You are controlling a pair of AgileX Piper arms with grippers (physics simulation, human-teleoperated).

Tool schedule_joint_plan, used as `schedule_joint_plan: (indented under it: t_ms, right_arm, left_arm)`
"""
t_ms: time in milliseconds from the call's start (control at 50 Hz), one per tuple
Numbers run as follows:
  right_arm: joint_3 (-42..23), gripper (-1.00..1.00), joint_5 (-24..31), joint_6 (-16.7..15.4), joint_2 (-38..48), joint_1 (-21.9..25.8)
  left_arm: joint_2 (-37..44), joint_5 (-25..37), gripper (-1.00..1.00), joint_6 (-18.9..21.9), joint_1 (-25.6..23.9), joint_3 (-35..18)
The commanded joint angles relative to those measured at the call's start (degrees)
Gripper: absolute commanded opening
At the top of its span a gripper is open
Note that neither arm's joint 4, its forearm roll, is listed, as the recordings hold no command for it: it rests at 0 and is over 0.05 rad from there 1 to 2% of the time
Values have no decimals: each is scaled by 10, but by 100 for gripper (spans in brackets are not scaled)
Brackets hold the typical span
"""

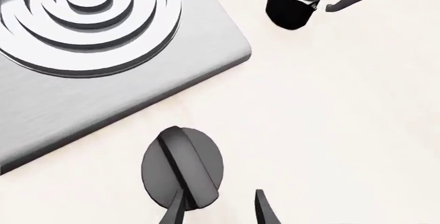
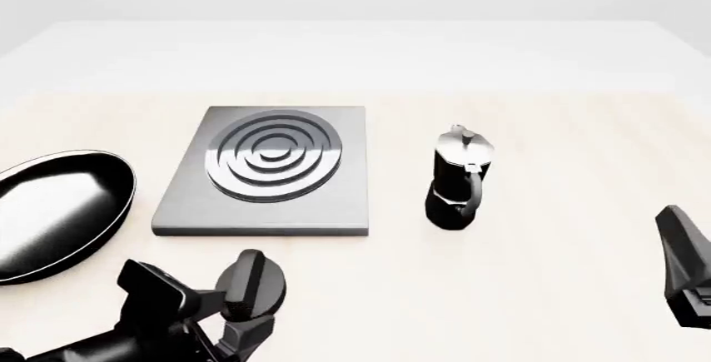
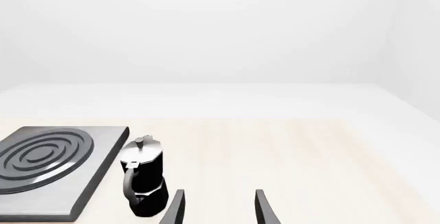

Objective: Turn on the stove and put the frying pan on it.

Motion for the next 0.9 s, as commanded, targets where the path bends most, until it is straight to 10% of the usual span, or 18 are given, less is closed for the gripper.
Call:
schedule_joint_plan:
  t_ms: [20,900]
  right_arm:
    - [0,100,0,0,0,0]
    - [0,100,0,0,0,0]
  left_arm:
    - [45,-48,100,-22,-32,0]
    - [-14,26,100,-26,-45,-67]
